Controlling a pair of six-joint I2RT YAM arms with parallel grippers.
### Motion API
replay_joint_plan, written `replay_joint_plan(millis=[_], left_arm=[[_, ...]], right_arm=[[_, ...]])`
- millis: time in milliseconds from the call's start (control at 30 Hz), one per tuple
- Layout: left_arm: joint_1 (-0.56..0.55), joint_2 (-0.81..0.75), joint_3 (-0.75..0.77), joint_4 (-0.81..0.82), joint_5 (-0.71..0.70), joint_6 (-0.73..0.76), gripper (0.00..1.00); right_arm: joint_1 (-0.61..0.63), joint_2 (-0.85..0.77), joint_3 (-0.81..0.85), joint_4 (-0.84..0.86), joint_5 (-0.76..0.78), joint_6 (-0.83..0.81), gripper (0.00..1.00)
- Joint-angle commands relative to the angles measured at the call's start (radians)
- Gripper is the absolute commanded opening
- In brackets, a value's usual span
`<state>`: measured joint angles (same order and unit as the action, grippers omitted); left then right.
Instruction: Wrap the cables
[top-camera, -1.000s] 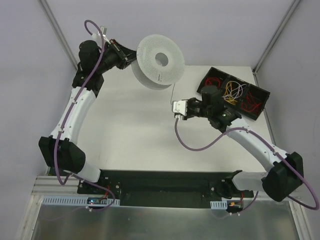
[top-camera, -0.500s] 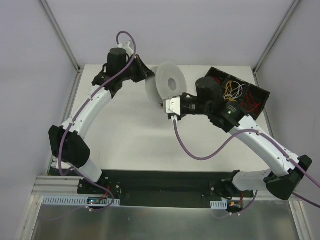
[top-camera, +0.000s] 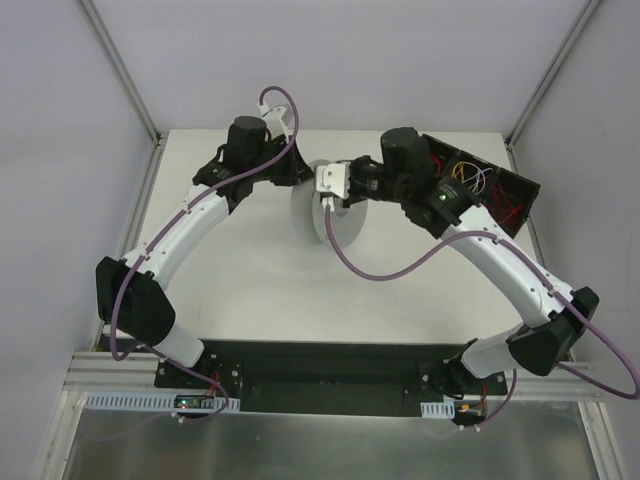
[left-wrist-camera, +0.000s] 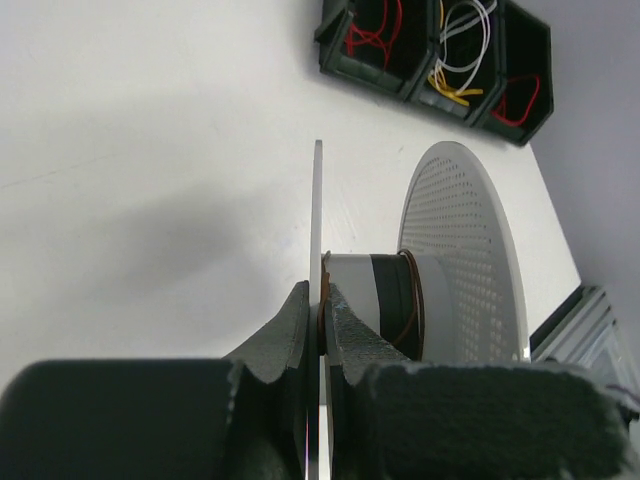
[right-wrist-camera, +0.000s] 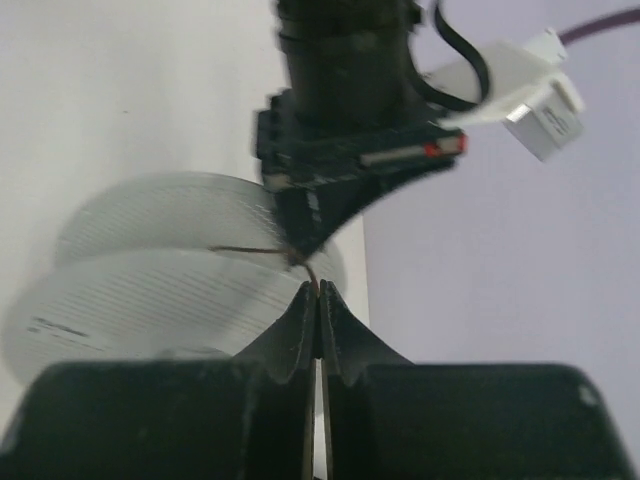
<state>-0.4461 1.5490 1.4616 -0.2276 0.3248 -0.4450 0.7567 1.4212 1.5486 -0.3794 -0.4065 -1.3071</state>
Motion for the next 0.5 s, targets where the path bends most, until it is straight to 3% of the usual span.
replay_joint_plan(millis=[0, 167, 267, 367, 467], left_arm=[[-0.009, -0.113, -0.058, 0.094, 0.161, 0.152, 0.0], [0.001, -0.179, -0.145, 0.165, 0.382, 0.282, 0.0], [0.036, -0.179, -0.135, 0.177, 0.547, 0.286, 0.0], [0.107, -0.162, -0.112, 0.253, 0.682, 0.198, 0.0], [0.187, -0.142, -0.122, 0.464, 0.812, -0.007, 0.0]], right_arm=[[-0.078, 0.036, 0.114, 0.062, 0.02, 0.074, 0.0], [-0.216, 0.059, 0.137, 0.016, -0.113, 0.241, 0.0], [-0.287, 0.058, 0.133, -0.041, -0.221, 0.293, 0.0], [-0.35, 0.021, 0.07, -0.026, -0.281, 0.359, 0.0], [-0.404, -0.022, -0.01, 0.019, -0.339, 0.462, 0.0]])
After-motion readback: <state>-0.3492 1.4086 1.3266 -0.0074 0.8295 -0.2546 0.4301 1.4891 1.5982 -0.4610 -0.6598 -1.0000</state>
